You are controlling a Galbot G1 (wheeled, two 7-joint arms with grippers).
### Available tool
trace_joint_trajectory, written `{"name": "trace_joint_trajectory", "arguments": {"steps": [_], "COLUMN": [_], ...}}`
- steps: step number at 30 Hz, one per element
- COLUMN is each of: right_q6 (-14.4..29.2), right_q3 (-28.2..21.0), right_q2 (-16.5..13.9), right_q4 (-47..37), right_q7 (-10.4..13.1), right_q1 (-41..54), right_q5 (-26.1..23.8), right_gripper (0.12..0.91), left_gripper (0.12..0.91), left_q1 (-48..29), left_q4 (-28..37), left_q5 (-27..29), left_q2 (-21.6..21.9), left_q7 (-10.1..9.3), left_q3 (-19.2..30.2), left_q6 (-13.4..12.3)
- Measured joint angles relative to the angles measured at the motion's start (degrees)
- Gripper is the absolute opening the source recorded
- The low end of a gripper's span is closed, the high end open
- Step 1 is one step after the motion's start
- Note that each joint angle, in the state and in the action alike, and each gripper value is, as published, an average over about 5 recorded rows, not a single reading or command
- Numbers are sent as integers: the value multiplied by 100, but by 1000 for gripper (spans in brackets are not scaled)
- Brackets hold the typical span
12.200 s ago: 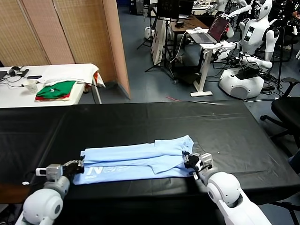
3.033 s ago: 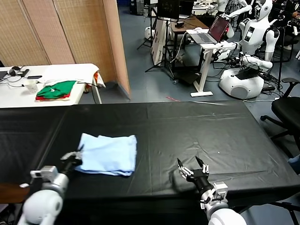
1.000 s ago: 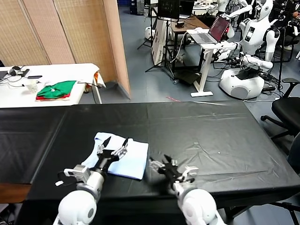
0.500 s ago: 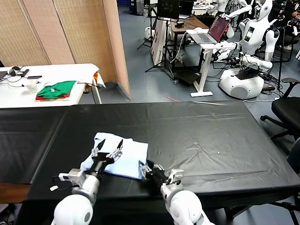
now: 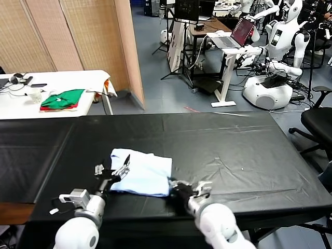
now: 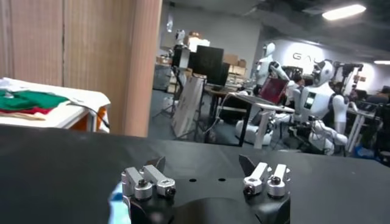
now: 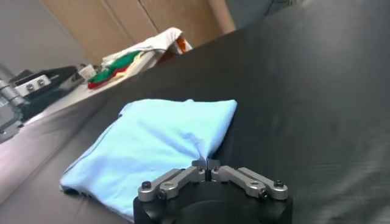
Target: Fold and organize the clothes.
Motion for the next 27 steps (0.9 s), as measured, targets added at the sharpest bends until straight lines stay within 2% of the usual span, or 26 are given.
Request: {"name": "trace_joint_trajectory", "arguments": {"steps": [6, 9, 12, 16, 20, 23, 27], "right_q6": [-499, -542, -542, -542, -542, -541, -296], "right_q3": [528, 656, 766, 935, 1113, 1258, 1435], "right_q2": [-463, -594, -663, -765, -860, -915, -962], "right_q4": [30, 106, 225, 427, 665, 870, 1175], "right_q7": [-197, -246, -250, -220, -184, -136, -102], "right_q1": [227, 227, 157, 10, -177, -373, -767], "right_q5": [-125, -154, -208, -215, -243, -352, -602], "right_gripper": [145, 189, 339, 603, 824, 895, 906], "left_gripper": [907, 907, 907, 907, 907, 907, 907], "left_q1": [30, 82, 140, 183, 249, 349, 567], "left_q4": [39, 38, 20, 12, 8, -61, -215], "left_q5": [-9, 2, 28, 32, 1, 33, 100], "left_q2": [-5, -7, 16, 77, 142, 192, 291], "left_q7": [-8, -14, -14, 20, 80, -14, -135], "left_q3": [-51, -104, -150, -162, -149, -134, -163], "left_q6": [-20, -36, -52, -159, -298, -225, -149]}}
